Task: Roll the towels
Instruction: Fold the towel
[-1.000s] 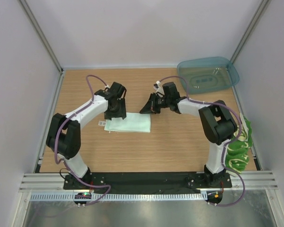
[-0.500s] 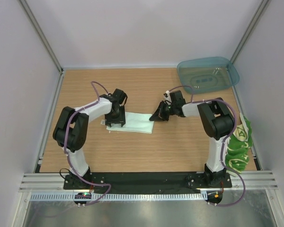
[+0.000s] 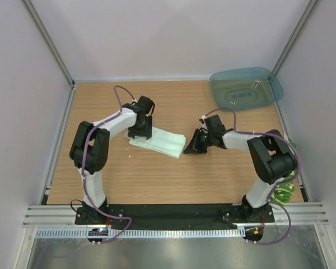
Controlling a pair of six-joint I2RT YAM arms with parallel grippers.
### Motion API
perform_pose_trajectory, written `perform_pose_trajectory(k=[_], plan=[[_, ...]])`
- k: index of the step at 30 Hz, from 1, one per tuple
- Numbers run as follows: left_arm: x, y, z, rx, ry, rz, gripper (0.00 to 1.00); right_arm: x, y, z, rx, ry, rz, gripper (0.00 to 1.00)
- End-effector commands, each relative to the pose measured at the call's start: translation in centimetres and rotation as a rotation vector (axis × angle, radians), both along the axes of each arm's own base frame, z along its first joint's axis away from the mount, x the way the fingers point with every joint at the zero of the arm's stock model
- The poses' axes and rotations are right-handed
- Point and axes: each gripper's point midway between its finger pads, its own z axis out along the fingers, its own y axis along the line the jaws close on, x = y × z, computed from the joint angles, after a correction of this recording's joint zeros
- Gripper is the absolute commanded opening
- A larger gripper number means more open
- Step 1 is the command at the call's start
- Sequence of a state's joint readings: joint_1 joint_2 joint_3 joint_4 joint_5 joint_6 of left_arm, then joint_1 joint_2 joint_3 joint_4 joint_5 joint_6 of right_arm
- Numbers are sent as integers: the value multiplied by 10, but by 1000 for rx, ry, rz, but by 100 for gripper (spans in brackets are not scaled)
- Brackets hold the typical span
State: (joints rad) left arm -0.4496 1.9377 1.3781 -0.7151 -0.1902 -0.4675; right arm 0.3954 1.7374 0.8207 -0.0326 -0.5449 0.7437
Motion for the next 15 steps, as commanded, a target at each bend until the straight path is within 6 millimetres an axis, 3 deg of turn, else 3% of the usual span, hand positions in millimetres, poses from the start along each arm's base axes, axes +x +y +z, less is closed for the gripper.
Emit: perform_pose_trajectory(k=[1,3,8,10,11,12,15], plan=[[21,-1,36,38,-90,-53,64,8,1,33,-38,-105,27,5],[27,-2,61,85,-153,-82,66,11,-5,41,-77,-129,23,6],[16,-8,104,187,-229,-128,67,19,-25,72,-176,-230,-27,8],[4,-27,117,192,-275,-171,67,25,-50,81,-260,-256,-105,8],[-7,-47,121,177,-290,-217,66,24,-61,81,-287,-242,-132,8],[-14,-55,123,168,-305,-217,66,32,-83,82,-321,-239,-206,8],[-40,-97,123,131,-326,-295,65,33,-124,89,-338,-232,-330,9]])
